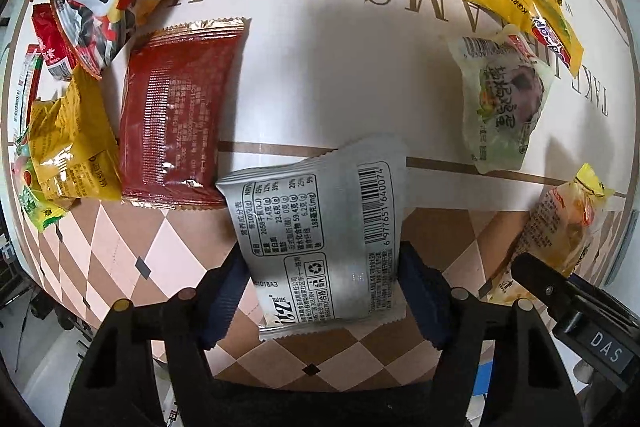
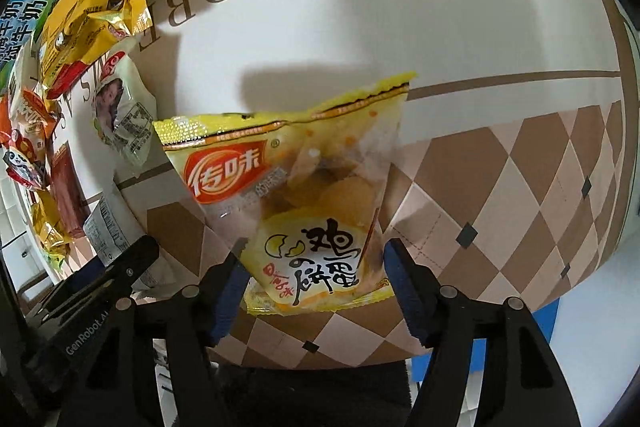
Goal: Organize snacks
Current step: 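Carry both packs into the cardboard box and open both tools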
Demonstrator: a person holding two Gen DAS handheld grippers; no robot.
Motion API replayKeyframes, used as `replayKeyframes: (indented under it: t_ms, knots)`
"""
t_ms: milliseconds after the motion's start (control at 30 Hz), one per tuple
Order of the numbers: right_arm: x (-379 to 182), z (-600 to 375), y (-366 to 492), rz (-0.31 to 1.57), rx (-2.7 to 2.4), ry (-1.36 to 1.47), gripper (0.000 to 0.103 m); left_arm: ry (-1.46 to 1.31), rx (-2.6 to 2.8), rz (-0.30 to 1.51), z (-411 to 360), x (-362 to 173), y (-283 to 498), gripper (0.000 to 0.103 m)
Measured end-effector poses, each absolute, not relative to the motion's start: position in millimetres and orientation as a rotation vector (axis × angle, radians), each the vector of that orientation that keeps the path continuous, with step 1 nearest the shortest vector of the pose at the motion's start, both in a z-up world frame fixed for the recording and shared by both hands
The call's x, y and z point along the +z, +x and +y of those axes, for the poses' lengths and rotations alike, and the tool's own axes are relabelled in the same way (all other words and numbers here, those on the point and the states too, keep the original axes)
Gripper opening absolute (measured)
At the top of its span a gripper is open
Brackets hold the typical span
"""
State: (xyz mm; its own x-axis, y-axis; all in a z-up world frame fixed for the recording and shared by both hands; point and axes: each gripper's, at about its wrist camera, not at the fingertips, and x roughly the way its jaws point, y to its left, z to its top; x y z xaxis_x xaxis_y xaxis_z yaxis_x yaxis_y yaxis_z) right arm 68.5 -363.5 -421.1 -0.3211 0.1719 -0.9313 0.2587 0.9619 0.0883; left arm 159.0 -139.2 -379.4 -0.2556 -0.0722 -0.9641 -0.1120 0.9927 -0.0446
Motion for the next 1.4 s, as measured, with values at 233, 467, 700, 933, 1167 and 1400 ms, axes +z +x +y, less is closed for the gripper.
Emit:
replayKeyframes:
  t_ms: [233,467,700,933,1167,1400]
  knots:
    - [-403.5,-345.9,75.0,1.891,-0.088,0.261,0.065,-0.124,0.052,1.806,-156.5,-379.0,170.5,0.069]
    - [-392.6,-334.0,58.1,1.854,-0.061,0.213,0.056,-0.085,0.056,1.764,-169.9,-362.5,161.7,0.069]
    - [-364.0,-342.8,33.0,1.834,0.009,0.224,0.052,-0.063,0.019,1.683,-183.6,-316.2,148.8,0.069]
    - [-301.7,-373.3,21.0,1.754,0.096,0.264,0.052,-0.115,-0.033,1.579,-170.6,-237.9,137.5,0.069]
    - [-186.0,-381.2,50.2,1.611,0.251,0.328,0.052,-0.188,-0.054,1.430,-116.5,-145.3,202.4,0.069]
    - [-116.4,-341.0,133.6,1.459,0.329,0.327,0.052,-0.161,-0.033,1.345,-54.4,-122.5,325.6,0.069]
